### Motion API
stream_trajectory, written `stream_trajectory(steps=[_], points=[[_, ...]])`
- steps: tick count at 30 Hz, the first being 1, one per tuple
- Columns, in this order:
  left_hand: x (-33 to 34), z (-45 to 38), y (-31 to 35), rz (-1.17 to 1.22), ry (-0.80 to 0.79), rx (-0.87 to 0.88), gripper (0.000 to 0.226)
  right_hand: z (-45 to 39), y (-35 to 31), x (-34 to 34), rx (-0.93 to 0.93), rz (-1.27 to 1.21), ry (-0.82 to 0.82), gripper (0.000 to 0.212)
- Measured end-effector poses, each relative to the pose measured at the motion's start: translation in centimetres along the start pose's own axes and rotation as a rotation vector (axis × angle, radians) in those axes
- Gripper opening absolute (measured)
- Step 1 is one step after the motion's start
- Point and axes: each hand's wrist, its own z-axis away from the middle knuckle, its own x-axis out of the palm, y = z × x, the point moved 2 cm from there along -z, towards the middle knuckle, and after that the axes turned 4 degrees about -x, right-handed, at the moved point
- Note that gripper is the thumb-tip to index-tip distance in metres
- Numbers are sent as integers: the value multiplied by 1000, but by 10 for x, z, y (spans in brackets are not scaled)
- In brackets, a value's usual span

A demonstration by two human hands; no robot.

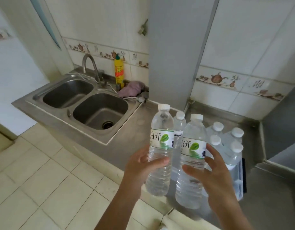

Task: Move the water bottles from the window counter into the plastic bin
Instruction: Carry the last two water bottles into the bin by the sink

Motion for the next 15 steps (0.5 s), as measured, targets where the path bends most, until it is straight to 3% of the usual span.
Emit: stream_trajectory(steps=[10, 15], points=[[34, -121, 13, -56, -132, 66, 50, -89, 9, 16, -84, 100, 112, 93], [28, -162, -6, -173, -202, 44, 77, -105, 28, 26, -135, 237, 207, 85]])
